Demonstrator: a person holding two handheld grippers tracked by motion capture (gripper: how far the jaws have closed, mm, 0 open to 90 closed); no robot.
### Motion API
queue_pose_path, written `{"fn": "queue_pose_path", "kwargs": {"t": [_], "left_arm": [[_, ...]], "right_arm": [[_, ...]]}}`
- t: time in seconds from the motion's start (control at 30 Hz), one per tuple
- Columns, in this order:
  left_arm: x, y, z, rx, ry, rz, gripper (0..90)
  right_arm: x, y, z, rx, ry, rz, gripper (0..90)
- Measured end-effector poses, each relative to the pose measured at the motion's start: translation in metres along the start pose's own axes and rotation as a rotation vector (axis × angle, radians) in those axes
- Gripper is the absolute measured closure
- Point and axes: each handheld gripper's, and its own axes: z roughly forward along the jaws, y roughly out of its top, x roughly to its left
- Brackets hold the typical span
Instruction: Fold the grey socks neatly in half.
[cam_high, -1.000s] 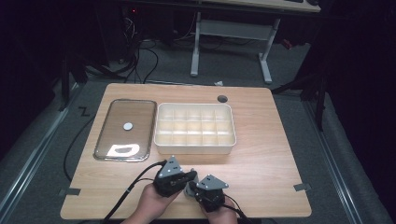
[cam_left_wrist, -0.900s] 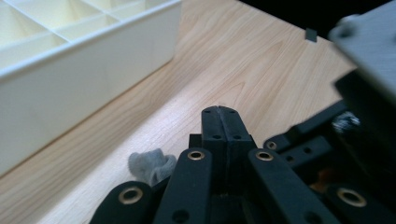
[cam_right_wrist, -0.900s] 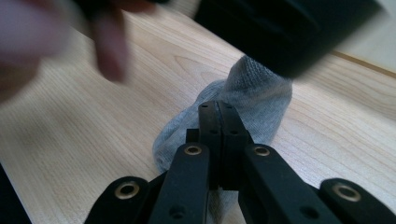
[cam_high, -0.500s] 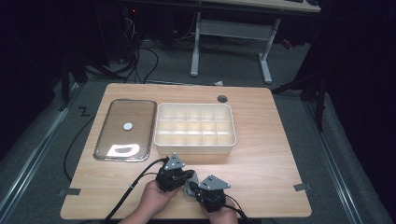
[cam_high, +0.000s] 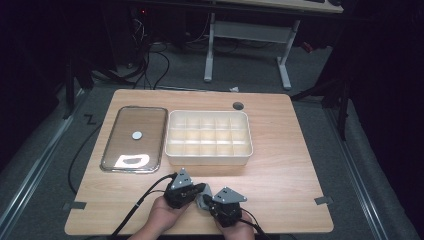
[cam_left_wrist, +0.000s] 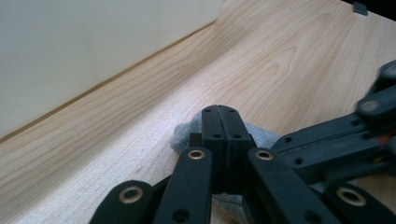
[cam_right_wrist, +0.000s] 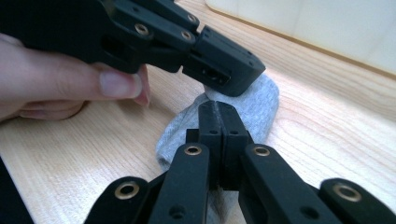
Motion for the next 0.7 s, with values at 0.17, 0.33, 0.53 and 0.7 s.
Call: {"fn": "queue_pose_path", "kwargs": {"t": [0.17,0.33,0.53,0.7], "left_arm": [[0.0,-0.001,0.0,-0.002,0.001,-0.002,90.0],[0.0,-0.001,-0.001,-0.002,0.002,-0.005,90.0],[0.0,-0.001,-0.001,-0.004,0.003,-0.004,90.0],[0.0,-0.002,-0.001,-0.006,0.006,0.001,90.0]], "right_arm": [[0.012,0.002,-0.013,-0.021,0.033,-0.034,90.0],[0.015,-0.012,-0.005,0.035,0.046,-0.035,90.0],[0.017,-0.015,-0.008,0.045,0.046,-0.046,90.0],[0.01,-0.004,-0.021,-0.008,0.052,0.0,82.9]]}}
